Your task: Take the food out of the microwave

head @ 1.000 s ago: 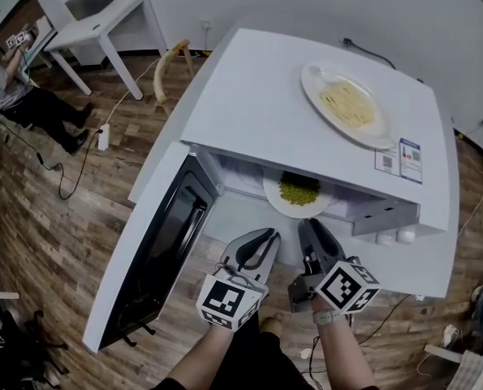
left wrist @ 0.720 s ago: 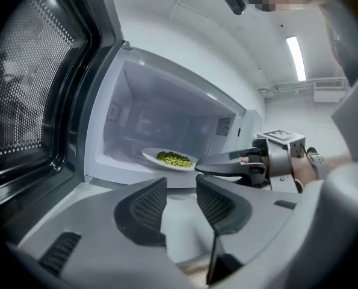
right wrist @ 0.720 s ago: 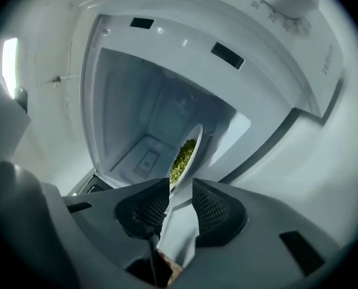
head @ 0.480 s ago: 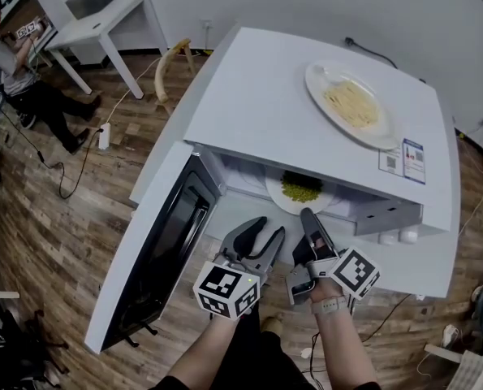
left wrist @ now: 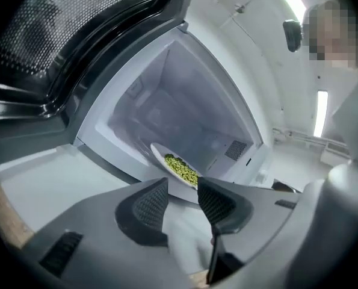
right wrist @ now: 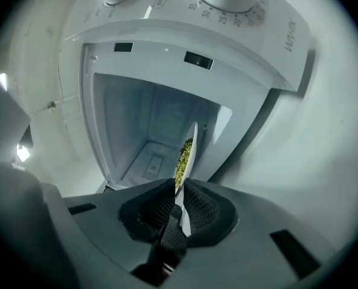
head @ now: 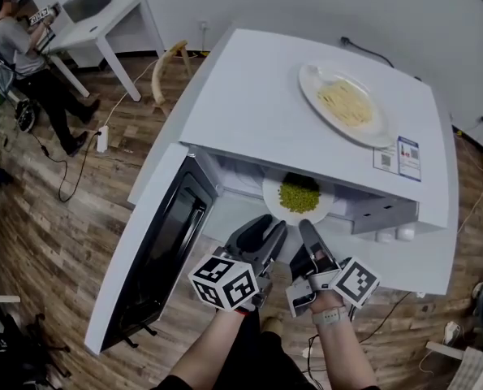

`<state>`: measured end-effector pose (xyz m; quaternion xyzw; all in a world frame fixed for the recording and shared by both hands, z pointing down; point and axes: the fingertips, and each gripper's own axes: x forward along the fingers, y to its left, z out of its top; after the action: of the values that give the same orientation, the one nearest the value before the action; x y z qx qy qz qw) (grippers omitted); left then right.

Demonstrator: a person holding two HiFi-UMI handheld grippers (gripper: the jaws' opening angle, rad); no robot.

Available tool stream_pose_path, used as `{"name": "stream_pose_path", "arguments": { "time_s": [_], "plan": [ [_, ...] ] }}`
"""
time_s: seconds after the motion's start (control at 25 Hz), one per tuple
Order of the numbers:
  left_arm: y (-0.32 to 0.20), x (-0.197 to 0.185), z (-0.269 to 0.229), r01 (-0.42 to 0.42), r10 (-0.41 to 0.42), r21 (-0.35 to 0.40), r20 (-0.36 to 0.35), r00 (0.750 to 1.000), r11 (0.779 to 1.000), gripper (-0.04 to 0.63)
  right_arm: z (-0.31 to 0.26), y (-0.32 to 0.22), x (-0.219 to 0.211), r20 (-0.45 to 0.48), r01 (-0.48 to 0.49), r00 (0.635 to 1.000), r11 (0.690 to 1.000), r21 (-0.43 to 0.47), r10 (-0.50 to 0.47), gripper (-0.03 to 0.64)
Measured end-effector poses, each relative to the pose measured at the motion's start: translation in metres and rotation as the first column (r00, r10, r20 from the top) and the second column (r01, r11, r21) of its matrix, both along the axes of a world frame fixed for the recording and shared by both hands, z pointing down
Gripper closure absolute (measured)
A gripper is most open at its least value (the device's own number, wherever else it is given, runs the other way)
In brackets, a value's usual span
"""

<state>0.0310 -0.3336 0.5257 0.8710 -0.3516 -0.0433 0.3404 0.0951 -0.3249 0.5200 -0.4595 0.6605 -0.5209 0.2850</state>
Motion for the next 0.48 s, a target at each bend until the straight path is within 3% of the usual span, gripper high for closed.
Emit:
{"name": "stream_pose_path", "arguments": {
  "time_s": [0.48],
  "plan": [
    [0.004, 0.008, -0.004, -0.002, -0.009, -0.076, -0.156, 0.988, 0.997, 0.449, -0.002, 0.013, -0.004, 0.008, 0.044, 0.999, 0.999, 0.019, -0.045, 0.557]
  ]
}}
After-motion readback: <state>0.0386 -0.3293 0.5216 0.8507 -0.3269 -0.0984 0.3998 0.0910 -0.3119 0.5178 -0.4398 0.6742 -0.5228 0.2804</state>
